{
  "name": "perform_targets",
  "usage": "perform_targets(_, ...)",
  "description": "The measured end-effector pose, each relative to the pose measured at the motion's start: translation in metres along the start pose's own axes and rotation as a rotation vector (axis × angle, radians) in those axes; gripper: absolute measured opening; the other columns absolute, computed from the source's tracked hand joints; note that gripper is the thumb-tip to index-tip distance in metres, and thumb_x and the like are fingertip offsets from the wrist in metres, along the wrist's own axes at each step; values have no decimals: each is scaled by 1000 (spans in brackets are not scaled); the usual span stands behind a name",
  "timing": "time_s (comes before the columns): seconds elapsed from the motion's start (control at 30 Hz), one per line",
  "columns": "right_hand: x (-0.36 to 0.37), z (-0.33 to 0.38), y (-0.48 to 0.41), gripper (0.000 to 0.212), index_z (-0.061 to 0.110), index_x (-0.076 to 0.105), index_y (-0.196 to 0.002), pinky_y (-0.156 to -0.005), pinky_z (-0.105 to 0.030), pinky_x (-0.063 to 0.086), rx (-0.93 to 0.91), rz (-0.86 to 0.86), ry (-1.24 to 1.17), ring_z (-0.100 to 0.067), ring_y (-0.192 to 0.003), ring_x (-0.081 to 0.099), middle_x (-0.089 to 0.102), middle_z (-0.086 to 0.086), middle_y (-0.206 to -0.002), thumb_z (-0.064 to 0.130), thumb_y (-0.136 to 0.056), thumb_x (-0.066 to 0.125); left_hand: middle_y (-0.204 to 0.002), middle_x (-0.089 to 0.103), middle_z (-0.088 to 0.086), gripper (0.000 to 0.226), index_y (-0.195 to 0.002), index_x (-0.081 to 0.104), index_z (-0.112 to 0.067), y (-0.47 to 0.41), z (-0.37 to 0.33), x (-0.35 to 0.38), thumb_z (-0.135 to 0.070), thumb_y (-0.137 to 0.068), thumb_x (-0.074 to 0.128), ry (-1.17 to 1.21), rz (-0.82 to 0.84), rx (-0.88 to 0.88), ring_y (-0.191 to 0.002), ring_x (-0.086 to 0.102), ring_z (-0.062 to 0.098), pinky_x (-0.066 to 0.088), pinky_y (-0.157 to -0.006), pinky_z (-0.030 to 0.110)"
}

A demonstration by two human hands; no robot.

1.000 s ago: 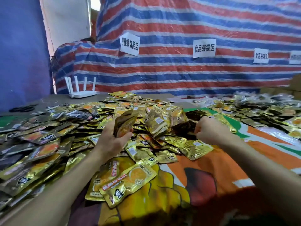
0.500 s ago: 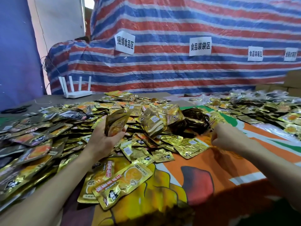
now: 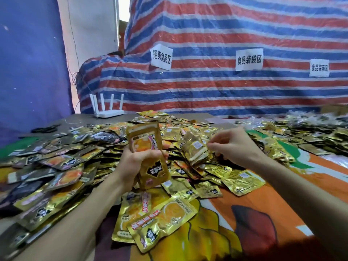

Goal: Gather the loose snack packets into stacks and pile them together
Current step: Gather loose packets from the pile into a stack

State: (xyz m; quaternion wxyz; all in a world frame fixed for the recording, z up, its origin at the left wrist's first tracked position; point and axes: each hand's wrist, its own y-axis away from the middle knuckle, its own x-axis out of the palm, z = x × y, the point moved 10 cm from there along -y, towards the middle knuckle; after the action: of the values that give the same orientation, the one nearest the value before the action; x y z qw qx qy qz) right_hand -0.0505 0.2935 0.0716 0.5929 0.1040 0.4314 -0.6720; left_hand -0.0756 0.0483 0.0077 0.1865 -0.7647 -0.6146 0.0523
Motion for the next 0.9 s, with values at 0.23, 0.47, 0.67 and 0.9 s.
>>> perform_targets(0.23, 76, 44, -34, 8, 26, 74, -85, -63, -23, 49, -94, 25, -195, -5, -74, 63, 71, 4, -83, 24, -92, 71, -112, 70, 27, 57, -124, 66, -4, 1, 15, 3, -11, -69, 75, 86, 48, -182, -95, 72, 36, 60, -74, 44)
perform_targets(0.47, 114, 16, -36, 9, 21, 76, -82, -67, -23, 47, -32, -1, -336, -10, -69, 63, 72, 3, -77, 20, -91, 74, -98, 72, 21, 34, -105, 75, -4, -4, 24, -5, -10, -71, 73, 195, 48, -261, -89, 71, 35, 60, -79, 45)
perform_targets(0.67, 122, 21, -27, 6, 5, 60, -78, -94, -39, 49, 158, 325, -1324, -27, -89, 66, 68, -9, -82, 11, -79, 57, -95, 71, 17, 49, -101, 76, -4, -10, 18, -6, -13, -55, 89, 454, 134, -223, -87, 71, 31, 60, -79, 42)
perform_targets(0.9, 100, 34, -20, 33, 7, 79, -86, -62, -26, 56, 81, 337, -1683, -9, -48, 46, 49, 4, -62, 8, -79, 47, -93, 72, 15, 25, -97, 77, -6, -2, 37, 9, -9, -76, 66, 342, 197, -328, -86, 72, 31, 60, -78, 43)
